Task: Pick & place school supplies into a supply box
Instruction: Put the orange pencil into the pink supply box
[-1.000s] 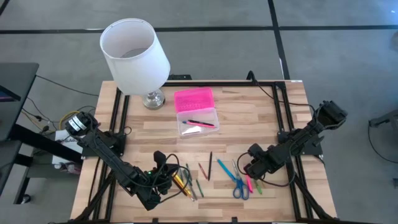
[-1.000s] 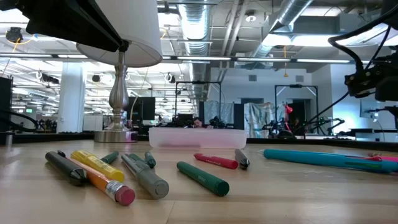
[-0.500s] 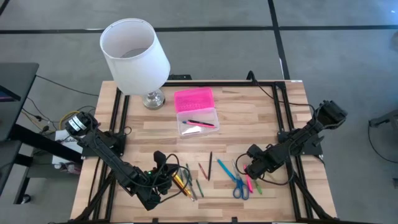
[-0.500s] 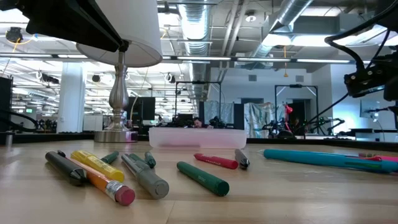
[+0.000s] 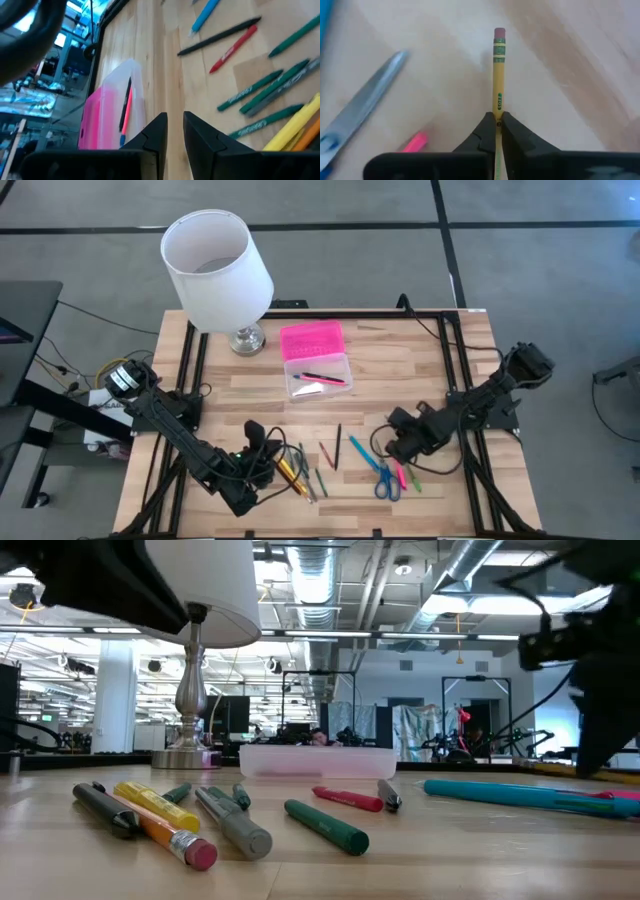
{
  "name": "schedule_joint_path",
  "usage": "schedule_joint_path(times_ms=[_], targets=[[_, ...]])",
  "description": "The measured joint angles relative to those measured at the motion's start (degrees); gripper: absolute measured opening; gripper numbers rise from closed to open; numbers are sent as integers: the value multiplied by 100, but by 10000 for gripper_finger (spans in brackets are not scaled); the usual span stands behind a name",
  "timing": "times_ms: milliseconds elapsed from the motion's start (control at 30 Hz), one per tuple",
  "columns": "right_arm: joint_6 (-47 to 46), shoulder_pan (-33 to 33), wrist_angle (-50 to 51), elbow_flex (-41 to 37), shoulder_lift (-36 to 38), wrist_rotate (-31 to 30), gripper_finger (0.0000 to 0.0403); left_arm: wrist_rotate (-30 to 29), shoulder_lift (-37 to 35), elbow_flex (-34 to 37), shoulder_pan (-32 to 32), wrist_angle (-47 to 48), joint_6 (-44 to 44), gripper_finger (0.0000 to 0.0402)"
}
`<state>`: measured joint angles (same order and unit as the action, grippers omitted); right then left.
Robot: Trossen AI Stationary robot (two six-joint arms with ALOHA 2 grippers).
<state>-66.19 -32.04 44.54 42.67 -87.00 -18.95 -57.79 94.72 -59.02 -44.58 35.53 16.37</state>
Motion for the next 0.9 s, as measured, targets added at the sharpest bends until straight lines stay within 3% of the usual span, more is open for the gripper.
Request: schedule_joint_path(times_ms=[367,600,900], targets=[[2130,884,-78,807,17,-729,1,-5,0,0,-111,2706,3200,56],[4213,1963,-1138,1315,22,-756,1,-47,2,0,-247,2864,3466,56],[6354,3147,-3404,1470,26,332,0,-53,2,2,-485,3131,3849,56]])
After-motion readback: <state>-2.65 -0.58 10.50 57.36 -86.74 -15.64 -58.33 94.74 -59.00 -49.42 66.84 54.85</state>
